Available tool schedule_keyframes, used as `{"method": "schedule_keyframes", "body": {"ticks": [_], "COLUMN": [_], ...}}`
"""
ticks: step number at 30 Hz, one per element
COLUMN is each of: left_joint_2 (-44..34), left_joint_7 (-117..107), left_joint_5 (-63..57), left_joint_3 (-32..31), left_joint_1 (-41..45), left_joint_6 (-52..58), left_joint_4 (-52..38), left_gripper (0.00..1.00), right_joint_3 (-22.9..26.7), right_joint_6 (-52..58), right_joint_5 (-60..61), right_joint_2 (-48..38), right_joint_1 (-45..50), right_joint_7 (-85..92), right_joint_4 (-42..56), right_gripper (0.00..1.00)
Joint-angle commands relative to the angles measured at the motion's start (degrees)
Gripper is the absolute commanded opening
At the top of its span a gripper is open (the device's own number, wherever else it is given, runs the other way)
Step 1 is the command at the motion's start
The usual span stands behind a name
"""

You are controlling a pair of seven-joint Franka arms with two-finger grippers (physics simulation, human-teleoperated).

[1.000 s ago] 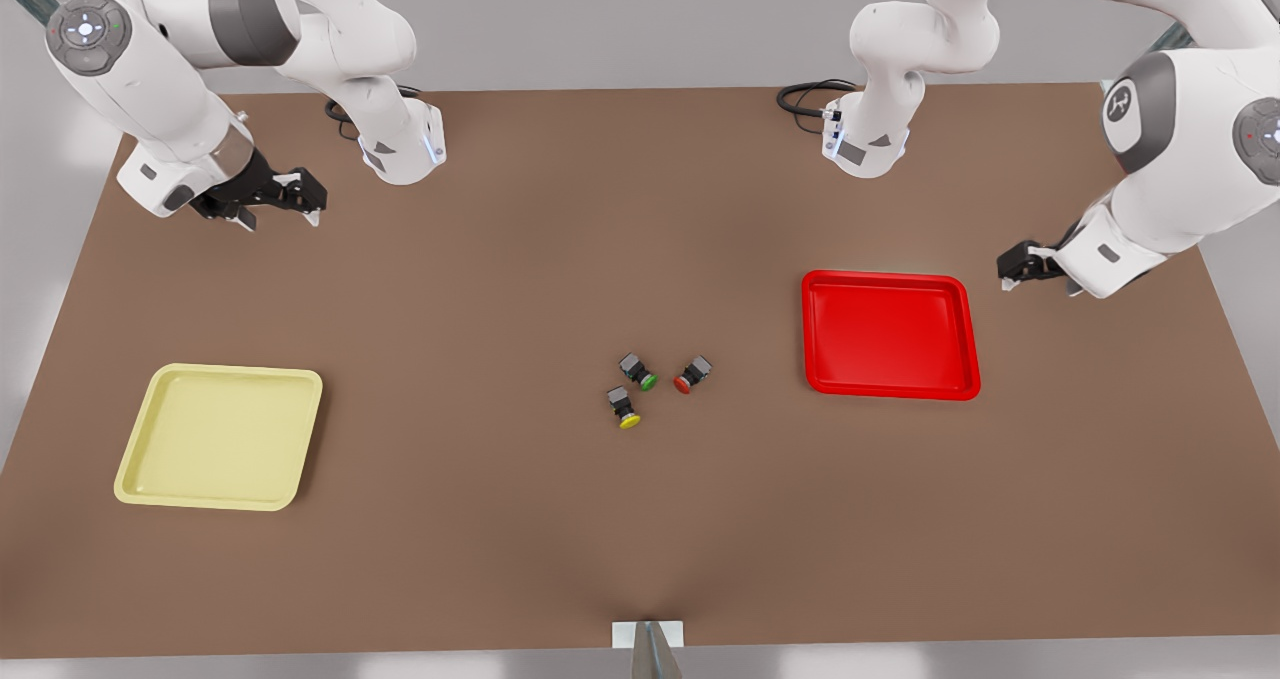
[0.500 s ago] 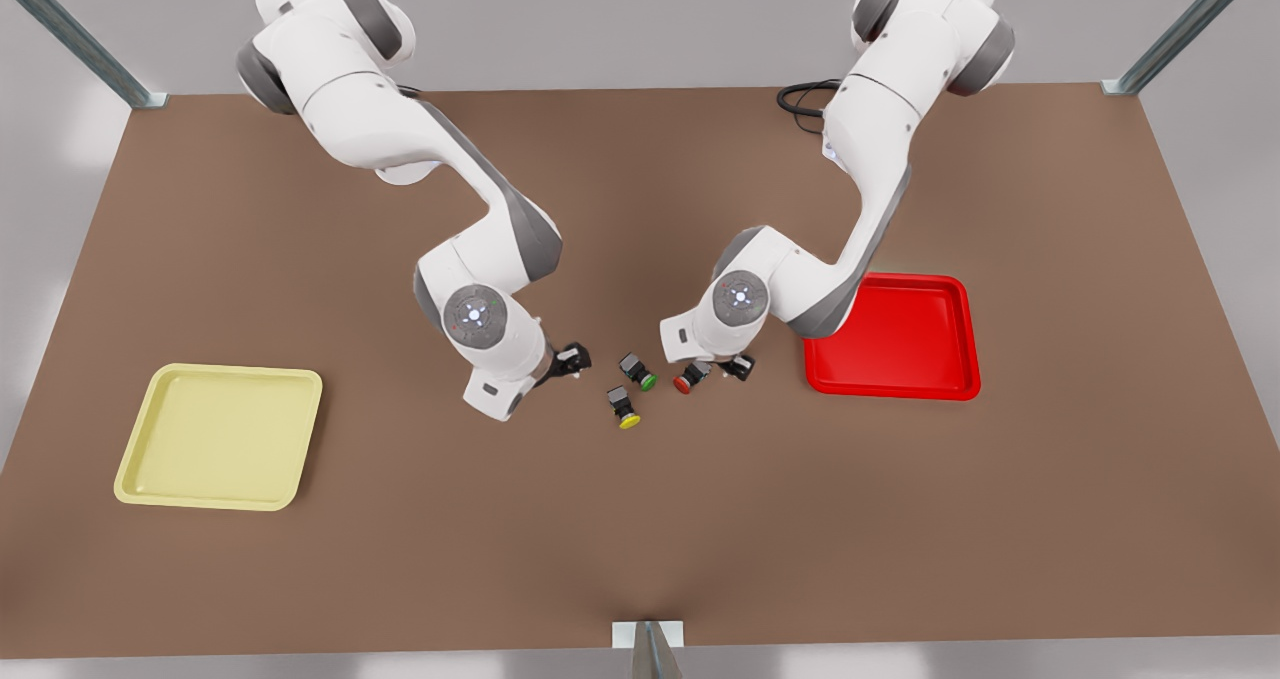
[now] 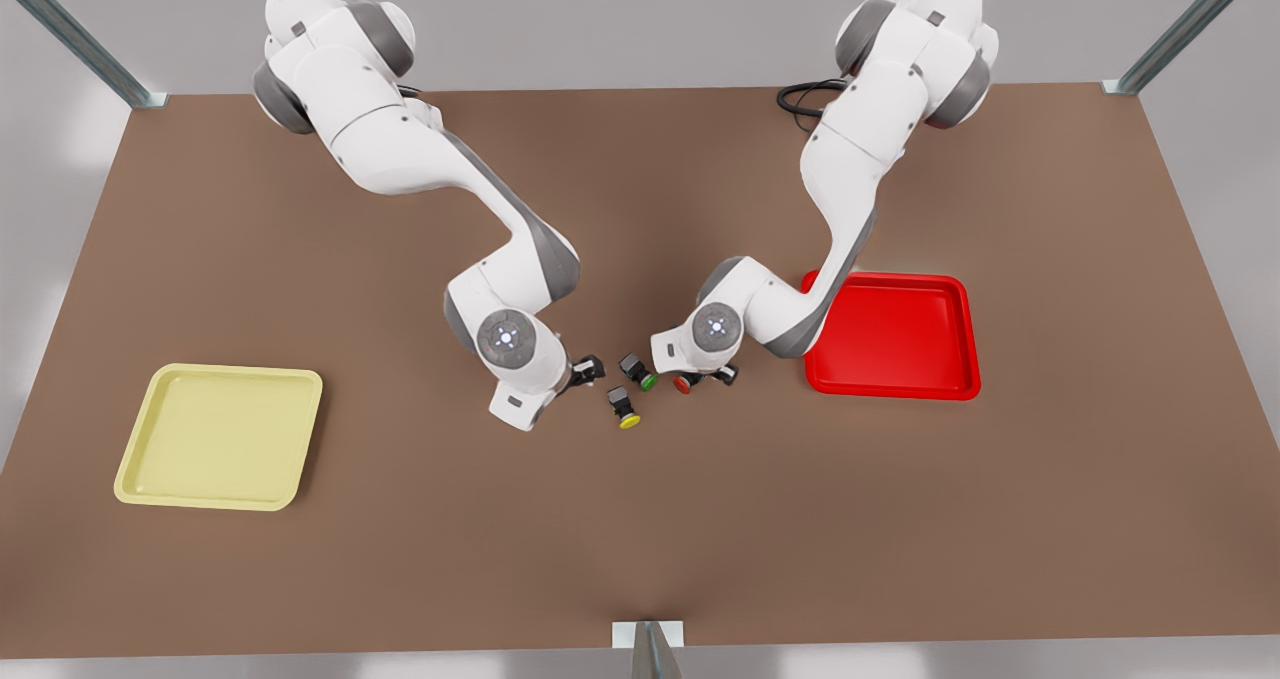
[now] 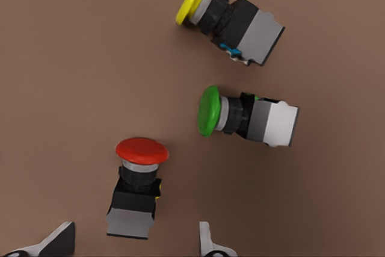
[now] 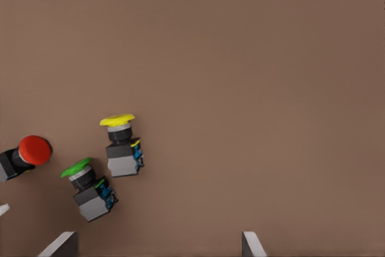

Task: Place the switches on the corresponding trays according to their colors

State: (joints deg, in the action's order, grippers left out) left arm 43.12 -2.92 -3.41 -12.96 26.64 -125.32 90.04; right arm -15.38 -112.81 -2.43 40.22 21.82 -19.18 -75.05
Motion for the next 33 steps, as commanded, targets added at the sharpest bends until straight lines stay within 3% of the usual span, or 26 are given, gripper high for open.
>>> {"method": "schedule_keyframes", "body": {"ticks": [1,4,9,16,18,20,28,31,33], "left_joint_2": [0.1,0.1,0.0,1.6,1.4,1.3,1.7,1.6,1.6], "left_joint_7": [-0.2,0.5,0.6,0.1,0.1,0.5,0.5,0.5,0.3], "left_joint_5": [0.1,-0.5,-3.4,-5.6,-5.6,-5.6,-5.8,-5.8,-5.8], "left_joint_3": [0.0,0.6,1.0,1.0,1.0,1.1,1.2,1.2,1.2], "left_joint_1": [0.3,0.3,1.0,1.2,1.3,1.3,1.3,1.3,1.3], "left_joint_6": [-0.3,1.0,3.3,1.7,1.9,2.3,-0.2,0.2,0.0], "left_joint_4": [0.0,1.1,1.7,2.0,1.8,1.5,1.2,1.2,1.2], "left_gripper": [0.97,0.82,0.76,0.75,0.65,0.61,0.56,0.46,0.46], "right_joint_3": [0.0,0.0,0.3,0.1,0.2,0.2,0.5,0.5,0.4], "right_joint_6": [-0.9,-4.9,-5.0,-5.9,-6.0,-6.4,-8.2,-9.6,-9.6], "right_joint_5": [0.1,0.1,-0.1,0.3,-0.2,-0.2,-0.1,-0.2,-0.1], "right_joint_2": [0.1,2.9,5.4,5.7,6.2,7.1,8.6,9.1,9.3], "right_joint_1": [0.1,0.2,0.1,0.1,0.1,0.1,0.9,1.0,2.2], "right_joint_7": [-0.2,-0.1,0.1,-1.7,-1.7,-1.9,-2.3,-3.5,-4.0], "right_joint_4": [-0.2,-0.5,-0.3,-0.1,-0.2,-0.2,-0.1,-0.1,0.0], "right_gripper": [1.00,1.00,1.00,1.00,1.00,1.00,1.00,1.00,1.00]}}
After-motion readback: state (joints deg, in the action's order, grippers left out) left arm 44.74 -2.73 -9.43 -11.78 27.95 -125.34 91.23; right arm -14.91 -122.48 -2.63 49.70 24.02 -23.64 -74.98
